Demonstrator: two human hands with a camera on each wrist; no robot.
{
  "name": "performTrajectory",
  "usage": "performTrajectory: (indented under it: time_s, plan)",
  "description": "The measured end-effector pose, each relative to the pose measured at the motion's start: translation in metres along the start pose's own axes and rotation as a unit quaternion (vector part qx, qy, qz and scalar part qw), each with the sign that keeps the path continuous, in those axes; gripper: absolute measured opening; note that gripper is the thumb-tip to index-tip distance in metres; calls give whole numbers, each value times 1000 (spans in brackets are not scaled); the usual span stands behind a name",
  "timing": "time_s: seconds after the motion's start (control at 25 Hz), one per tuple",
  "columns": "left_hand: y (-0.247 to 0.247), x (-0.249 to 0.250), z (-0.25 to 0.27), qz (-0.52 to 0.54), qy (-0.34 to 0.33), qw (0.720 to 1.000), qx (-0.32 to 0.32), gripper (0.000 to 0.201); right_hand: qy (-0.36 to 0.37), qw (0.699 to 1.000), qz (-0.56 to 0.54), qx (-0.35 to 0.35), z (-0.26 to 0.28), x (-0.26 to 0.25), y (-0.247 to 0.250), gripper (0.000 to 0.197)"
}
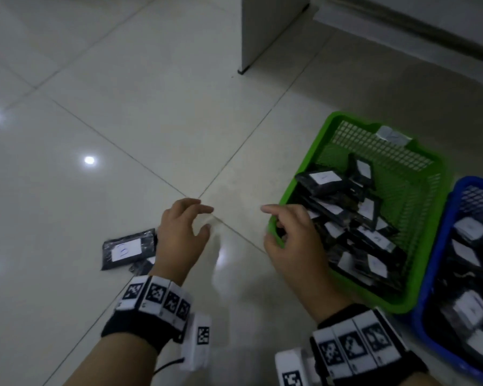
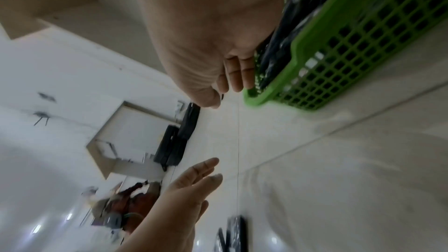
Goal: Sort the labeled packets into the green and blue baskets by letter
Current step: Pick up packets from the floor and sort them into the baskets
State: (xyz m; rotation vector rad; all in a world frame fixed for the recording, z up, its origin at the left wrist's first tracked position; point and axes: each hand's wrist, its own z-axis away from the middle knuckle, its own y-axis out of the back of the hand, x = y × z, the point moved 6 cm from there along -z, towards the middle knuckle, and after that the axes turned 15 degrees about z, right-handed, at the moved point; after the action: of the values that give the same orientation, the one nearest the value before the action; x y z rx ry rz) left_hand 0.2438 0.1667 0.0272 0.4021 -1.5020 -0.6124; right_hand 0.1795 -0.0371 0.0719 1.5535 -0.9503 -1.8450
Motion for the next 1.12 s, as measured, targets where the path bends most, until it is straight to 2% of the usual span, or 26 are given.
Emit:
performTrajectory:
  time_s: [0.08,0.16,0.28,0.36,0.48,0.64,0.68,0.76,0.88,1.0,1.12]
  plan:
    - [39,-42,12,-52,55,997,31,39,67,997,25,-43,-1,-30,-35,48]
    - [68,-80,25,-101,119,987,42,49,102,989,52,-98,-4,-52,-71,56]
    - [93,-127,41,-165,194,967,-4,64,145,967,109,-181,-11,-78,-125,67]
    - [98,-145,47,-160,199,967,-24,68,179,946,149,-224,-16,-90,-154,74]
    - [101,-150,48,-111,178,978,0,65,209,924,179,-265,-22,-104,-189,85]
    - [104,-147,46,-60,185,981,24,60,215,919,237,-229,-27,-105,-205,97]
    - [106,-144,46,-35,188,981,36,59,211,917,259,-217,-27,-103,-205,93]
    - [107,-134,43,21,196,979,57,60,178,923,271,-206,-25,-93,-198,69]
    - [100,-118,35,143,210,963,91,57,62,964,130,-222,-24,-68,-173,27]
    - [79,-92,26,333,217,910,120,46,-30,982,-8,-189,-24,-42,-129,18]
    - [44,-44,12,429,199,875,109,44,-98,980,-163,-60,-19,-14,-61,14]
